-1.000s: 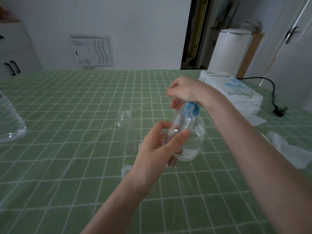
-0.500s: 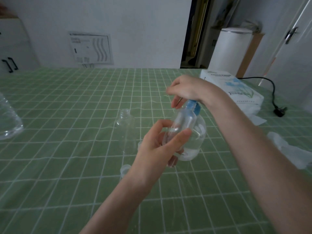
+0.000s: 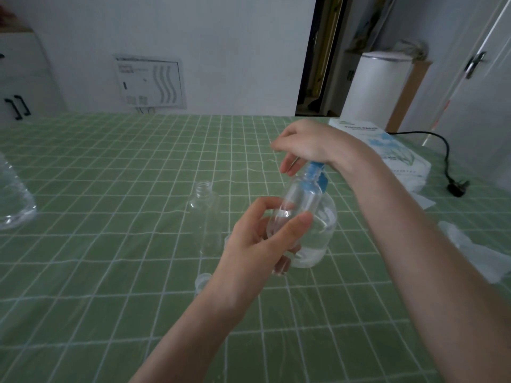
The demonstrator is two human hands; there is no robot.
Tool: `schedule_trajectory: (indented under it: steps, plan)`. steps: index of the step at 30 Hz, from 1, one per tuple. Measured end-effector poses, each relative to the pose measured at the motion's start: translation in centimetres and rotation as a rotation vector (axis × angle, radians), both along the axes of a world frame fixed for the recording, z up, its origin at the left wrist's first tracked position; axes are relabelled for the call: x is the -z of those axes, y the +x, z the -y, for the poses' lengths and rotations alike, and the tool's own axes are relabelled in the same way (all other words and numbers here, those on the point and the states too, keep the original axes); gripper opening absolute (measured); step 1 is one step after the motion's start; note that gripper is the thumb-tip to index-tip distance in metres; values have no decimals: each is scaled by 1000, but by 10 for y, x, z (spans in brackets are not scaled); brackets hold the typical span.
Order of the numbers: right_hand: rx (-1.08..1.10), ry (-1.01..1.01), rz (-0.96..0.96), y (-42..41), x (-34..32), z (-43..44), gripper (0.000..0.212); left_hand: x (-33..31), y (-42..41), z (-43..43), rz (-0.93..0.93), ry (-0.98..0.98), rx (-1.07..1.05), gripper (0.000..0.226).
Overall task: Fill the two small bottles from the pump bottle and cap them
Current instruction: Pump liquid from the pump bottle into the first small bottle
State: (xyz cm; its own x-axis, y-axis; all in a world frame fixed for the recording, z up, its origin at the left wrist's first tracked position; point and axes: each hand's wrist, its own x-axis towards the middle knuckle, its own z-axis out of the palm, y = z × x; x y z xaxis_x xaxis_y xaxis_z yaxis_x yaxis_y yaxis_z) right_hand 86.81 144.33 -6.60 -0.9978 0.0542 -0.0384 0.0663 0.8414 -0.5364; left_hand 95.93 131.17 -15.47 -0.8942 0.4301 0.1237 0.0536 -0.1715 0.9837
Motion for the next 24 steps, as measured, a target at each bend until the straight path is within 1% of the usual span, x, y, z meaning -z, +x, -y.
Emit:
schedule_trajectory:
  steps: [7, 12, 19, 24]
  plan:
    - [20, 2, 21, -2, 3, 0, 42, -1, 0, 0, 5, 0, 10, 45]
    - [28, -1, 42, 1, 9, 1, 34, 1, 1, 1, 0, -12, -4, 44]
    - [42, -5, -27, 1, -2, 0, 42, -2, 1, 1, -14, -7, 4, 40]
    - [26, 9, 9, -2, -5, 2, 40, -4, -2, -1, -15, 7, -5, 39]
